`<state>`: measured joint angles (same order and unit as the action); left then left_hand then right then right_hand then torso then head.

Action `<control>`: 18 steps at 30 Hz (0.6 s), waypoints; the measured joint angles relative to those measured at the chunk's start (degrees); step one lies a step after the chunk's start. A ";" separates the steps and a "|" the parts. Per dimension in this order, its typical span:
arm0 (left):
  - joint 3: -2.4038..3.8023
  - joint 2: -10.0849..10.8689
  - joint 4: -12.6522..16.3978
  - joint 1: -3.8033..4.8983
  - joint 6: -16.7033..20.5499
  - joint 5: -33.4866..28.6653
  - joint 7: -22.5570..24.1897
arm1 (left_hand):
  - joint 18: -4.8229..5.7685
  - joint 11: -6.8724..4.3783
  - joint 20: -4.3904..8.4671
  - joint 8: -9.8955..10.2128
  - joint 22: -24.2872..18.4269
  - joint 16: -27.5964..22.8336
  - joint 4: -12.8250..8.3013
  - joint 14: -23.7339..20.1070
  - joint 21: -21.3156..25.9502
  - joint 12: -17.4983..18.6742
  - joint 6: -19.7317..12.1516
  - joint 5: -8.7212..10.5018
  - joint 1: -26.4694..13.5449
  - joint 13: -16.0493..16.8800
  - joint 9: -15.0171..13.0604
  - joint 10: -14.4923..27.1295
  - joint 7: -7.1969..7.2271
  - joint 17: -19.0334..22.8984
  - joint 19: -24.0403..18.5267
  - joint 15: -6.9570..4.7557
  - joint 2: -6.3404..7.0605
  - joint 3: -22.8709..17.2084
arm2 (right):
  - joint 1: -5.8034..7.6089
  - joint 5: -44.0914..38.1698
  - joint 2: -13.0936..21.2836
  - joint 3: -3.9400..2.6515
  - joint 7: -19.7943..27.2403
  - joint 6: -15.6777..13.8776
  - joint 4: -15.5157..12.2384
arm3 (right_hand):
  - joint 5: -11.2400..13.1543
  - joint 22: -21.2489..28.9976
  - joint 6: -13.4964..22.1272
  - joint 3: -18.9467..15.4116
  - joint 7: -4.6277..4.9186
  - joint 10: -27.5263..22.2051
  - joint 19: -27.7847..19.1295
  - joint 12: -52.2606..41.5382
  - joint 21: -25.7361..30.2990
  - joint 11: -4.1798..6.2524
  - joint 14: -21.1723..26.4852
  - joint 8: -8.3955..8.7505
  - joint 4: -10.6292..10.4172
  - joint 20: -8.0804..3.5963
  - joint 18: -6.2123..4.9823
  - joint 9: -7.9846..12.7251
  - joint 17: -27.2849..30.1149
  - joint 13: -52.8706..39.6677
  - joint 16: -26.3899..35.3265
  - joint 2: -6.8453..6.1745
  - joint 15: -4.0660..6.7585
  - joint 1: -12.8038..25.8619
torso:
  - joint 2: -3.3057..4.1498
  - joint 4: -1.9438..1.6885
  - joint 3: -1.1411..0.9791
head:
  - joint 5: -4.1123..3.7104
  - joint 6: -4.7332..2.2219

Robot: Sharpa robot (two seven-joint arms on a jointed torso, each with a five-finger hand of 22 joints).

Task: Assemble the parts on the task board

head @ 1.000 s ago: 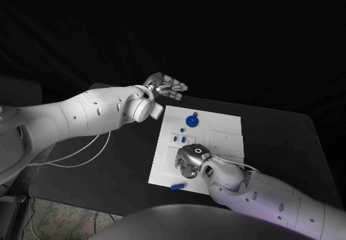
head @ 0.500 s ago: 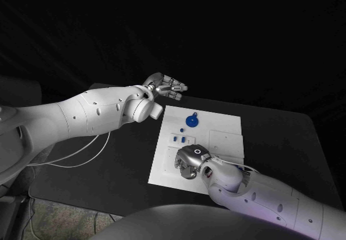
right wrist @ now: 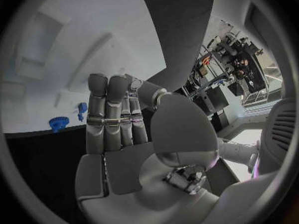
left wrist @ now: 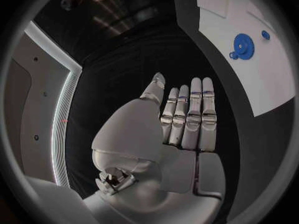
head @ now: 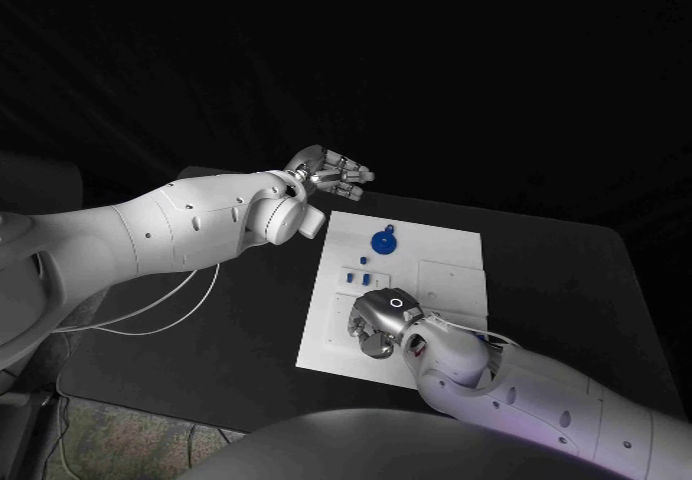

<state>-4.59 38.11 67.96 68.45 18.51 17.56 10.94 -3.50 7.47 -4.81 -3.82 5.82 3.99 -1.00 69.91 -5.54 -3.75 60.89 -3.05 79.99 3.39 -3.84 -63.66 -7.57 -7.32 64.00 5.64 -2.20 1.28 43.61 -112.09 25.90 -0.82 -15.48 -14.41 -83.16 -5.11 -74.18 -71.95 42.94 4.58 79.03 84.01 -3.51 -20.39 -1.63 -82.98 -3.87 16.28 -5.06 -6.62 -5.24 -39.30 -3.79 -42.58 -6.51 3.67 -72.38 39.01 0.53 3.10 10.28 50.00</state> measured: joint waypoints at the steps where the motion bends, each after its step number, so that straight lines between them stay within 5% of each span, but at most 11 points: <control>1: 0.00 0.01 0.00 0.00 0.00 0.00 0.00 | 0.00 0.00 0.00 0.00 0.00 0.00 0.00 0.00 0.00 0.00 0.00 0.00 0.00 0.00 0.00 0.00 0.00 0.00 0.00 0.00 0.00 0.00 | 0.00 0.04 0.15 0.00 0.01 -0.09 -0.23 | 0.00 0.00 0.00 0.00 0.00 0.00 0.00 0.00 0.00 0.00 0.00 0.00 0.00 0.00 0.00 0.00 0.00 0.00 0.00 0.00 0.00 0.00 | -0.01 0.00 0.00 | 0.00 0.00; 18: 0.00 0.16 -0.04 0.00 0.02 0.01 0.07 | 0.00 0.00 0.00 0.00 0.01 0.00 0.00 0.00 0.00 0.00 0.00 0.00 0.00 0.00 0.00 0.00 0.00 0.00 0.00 0.00 0.00 0.00 | 0.05 1.55 2.84 -0.03 0.08 -1.14 -3.49 | 0.00 -0.01 0.29 -0.52 0.29 -0.42 -0.06 0.03 0.16 -0.01 0.00 0.00 -0.14 0.07 0.10 0.25 0.17 0.02 0.00 0.00 0.00 0.00 | -0.04 0.05 -0.01 | -0.14 0.00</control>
<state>-4.59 38.26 67.93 68.45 18.53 17.57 11.01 -3.50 7.46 -4.81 -3.82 5.82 3.99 -1.00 69.91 -5.54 -3.75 60.89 -3.05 79.99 3.39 -3.83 -63.66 -7.57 -7.33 64.00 5.64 -2.20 1.28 43.67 -110.54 28.74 -0.85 -15.41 -15.56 -86.65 -5.11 -74.18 -71.66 42.42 4.87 78.61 83.95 -3.48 -20.23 -1.64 -82.99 -3.87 16.15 -5.00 -6.51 -4.99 -39.13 -3.77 -42.58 -6.51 3.66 -72.38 38.97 0.58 3.09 10.14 50.00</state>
